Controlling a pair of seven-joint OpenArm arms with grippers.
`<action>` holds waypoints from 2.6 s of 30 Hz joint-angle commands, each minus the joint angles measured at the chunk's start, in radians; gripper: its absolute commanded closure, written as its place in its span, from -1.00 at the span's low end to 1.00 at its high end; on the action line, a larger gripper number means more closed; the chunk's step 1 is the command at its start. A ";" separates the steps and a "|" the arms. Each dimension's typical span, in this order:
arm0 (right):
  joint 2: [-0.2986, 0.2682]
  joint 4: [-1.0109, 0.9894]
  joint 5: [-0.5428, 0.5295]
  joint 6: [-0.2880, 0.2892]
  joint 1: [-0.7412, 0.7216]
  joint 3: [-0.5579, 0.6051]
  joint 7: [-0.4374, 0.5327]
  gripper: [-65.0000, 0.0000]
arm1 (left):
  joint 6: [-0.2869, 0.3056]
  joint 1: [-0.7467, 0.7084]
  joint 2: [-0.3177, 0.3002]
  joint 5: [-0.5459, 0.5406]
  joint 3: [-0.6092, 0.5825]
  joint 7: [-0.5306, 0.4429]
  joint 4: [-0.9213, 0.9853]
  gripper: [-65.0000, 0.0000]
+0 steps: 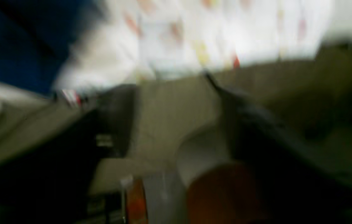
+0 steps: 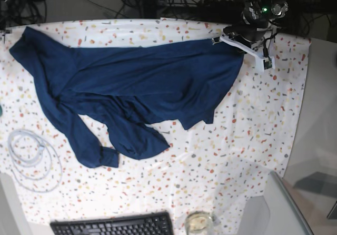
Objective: Layout the t-shirt on the table in an organized manner, then fold the t-shirt properly
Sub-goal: 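Pull the shirt taut between both grippers along the cloth edge, then lift the shirt with both grippers and lay it flat across the cloth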
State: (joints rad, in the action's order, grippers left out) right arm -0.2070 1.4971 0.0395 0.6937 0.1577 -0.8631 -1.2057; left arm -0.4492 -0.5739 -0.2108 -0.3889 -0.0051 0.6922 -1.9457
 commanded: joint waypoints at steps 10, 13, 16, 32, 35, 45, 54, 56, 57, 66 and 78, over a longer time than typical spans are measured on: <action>-0.015 0.017 -0.221 0.004 0.010 0.015 -0.012 -0.66 | -0.001 0.018 -0.005 0.000 0.001 -0.018 -0.014 1.00; -0.010 0.017 -0.244 0.004 0.004 0.015 -0.041 -0.67 | -0.001 0.018 -0.005 0.000 0.001 -0.018 -0.014 1.00; -0.009 0.013 -0.304 0.004 0.009 0.015 -0.046 -0.67 | -0.001 0.018 -0.005 0.000 0.001 -0.018 -0.014 1.00; -0.007 -0.100 -0.362 0.004 0.006 0.134 -0.024 -0.66 | -0.001 0.018 -0.005 0.000 0.001 -0.018 -0.011 1.00; 0.013 -0.141 -0.362 0.004 0.004 0.170 0.019 -0.65 | -0.001 0.019 -0.005 0.000 0.001 -0.018 -0.013 1.00; 0.011 -0.138 -0.362 0.004 0.004 0.170 0.017 0.69 | -0.001 0.018 -0.005 0.000 0.001 -0.018 -0.014 1.00; -0.047 0.055 -0.356 0.004 0.006 0.135 -0.070 1.00 | 0.000 0.053 -0.006 0.000 -0.008 -0.018 -0.034 1.00; -0.078 0.084 -0.355 0.004 -0.010 0.163 -0.058 1.00 | 0.000 0.096 -0.011 0.006 -0.059 -0.018 -0.036 1.00; -0.098 0.086 -0.353 0.004 -0.034 0.190 -0.052 1.00 | 0.000 0.137 -0.012 0.006 -0.085 -0.018 -0.034 1.00; -0.246 -0.006 -0.258 0.004 -0.356 0.459 0.011 1.00 | 0.000 0.622 0.004 0.006 -0.249 0.162 -0.007 1.00; -0.248 -0.309 0.064 0.004 -0.880 0.628 0.287 1.00 | -0.001 1.081 0.093 0.008 -0.263 0.200 0.148 1.00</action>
State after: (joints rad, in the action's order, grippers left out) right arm -0.4316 1.1679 0.1001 0.7063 -0.6857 -0.2333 -0.9394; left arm -0.4561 0.4820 -0.1188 -0.3836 -0.2703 0.9199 -1.7809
